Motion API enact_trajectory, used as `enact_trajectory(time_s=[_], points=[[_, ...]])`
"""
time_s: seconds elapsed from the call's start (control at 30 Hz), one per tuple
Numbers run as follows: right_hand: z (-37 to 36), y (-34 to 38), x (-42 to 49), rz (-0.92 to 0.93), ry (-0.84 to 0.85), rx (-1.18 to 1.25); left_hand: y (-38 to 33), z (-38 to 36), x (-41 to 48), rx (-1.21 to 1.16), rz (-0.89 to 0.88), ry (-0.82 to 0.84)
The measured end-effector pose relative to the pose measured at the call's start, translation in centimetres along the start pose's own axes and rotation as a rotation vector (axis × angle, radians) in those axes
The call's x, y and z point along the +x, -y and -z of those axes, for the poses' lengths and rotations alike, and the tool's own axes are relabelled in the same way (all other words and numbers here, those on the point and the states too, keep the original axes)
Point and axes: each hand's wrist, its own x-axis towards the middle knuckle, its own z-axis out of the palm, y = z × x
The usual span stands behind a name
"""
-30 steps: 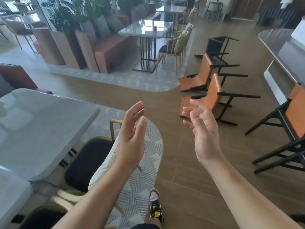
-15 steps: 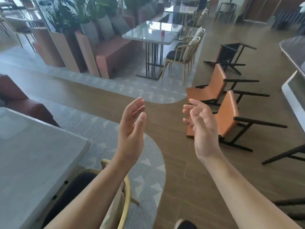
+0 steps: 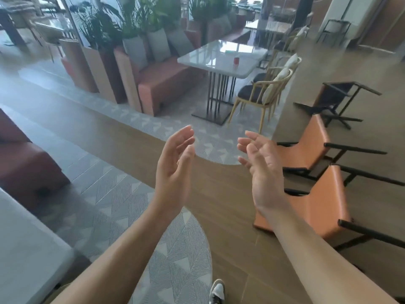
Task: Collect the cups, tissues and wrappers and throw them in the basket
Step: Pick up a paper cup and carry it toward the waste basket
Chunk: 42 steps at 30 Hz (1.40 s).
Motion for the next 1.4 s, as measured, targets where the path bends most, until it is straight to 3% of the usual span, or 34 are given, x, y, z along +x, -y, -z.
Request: enact_trajectory(time_s=[0.4,1.07,1.4], points=[[2.9,-3.6,25.4,0.050,0.005,0.018,7.9,-8.7,21.8,-0.015,-0.046,-0.024],[-4.2,-15.1,69.3,0.088,-0.135,0.028,25.1,-13.5,67.1,0.024,-0.109,0.088],[-1.4,-22.8,92.0,0.108,-0.154,0.018,35.6,-23.1,87.4,-0.012,-0.118,0.114]])
